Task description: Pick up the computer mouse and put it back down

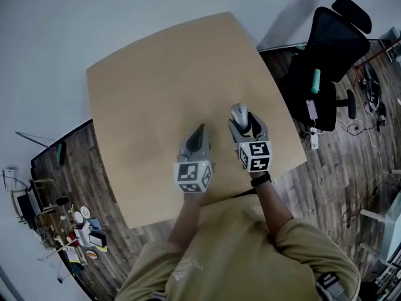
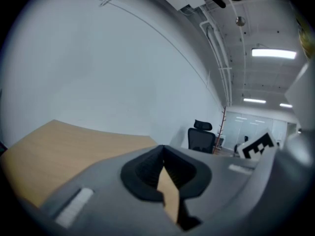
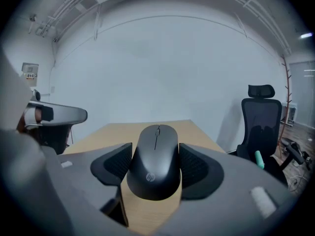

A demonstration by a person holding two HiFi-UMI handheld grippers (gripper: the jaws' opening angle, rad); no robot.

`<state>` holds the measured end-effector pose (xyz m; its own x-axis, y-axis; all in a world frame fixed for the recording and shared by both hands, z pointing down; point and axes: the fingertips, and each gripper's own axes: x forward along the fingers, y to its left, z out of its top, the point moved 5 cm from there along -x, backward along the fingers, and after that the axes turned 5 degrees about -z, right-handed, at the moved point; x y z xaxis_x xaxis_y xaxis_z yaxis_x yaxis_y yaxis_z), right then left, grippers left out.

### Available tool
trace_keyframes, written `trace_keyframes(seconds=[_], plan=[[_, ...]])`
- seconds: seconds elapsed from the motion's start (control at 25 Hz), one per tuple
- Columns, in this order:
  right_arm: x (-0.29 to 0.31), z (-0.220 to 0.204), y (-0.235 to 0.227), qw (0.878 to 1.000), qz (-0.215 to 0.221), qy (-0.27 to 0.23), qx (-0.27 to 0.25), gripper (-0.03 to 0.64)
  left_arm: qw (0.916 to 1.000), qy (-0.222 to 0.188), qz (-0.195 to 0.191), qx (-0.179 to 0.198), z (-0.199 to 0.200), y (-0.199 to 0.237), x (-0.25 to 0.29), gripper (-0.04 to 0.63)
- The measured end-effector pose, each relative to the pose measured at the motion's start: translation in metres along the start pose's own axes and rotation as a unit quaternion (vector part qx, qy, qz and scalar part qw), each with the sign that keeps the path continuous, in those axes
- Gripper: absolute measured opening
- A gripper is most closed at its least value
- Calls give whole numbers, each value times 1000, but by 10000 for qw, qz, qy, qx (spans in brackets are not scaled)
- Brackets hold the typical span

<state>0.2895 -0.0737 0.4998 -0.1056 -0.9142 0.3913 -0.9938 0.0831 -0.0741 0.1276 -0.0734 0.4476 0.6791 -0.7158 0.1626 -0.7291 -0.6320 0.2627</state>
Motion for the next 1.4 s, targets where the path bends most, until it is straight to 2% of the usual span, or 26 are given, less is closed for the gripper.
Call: trace_keyframes(seconds=[0.2,0.48,0.8,1.08,1.16,1.28,1.4], plan=[[72,-28,-38,9983,131,565,-3,302,9986,354,339,-189,-25,9,26,1],[168,-57,-68,9925,412,1107,-307,302,9928,801,816,-360,-57,28,43,2],[246,-84,-88,9865,393,1576,-228,304,9883,1078,985,-432,-80,46,70,0],[263,-94,-91,9829,294,1786,-339,310,9873,1197,959,-414,-87,46,70,0],[258,-91,-87,9827,324,1786,-358,352,9885,1150,914,-366,-83,45,66,1],[238,-72,-78,9863,398,1569,-324,352,9905,1029,846,-350,-75,43,60,0],[205,-42,-58,9921,481,1140,-220,306,9918,883,830,-399,-64,46,47,0]])
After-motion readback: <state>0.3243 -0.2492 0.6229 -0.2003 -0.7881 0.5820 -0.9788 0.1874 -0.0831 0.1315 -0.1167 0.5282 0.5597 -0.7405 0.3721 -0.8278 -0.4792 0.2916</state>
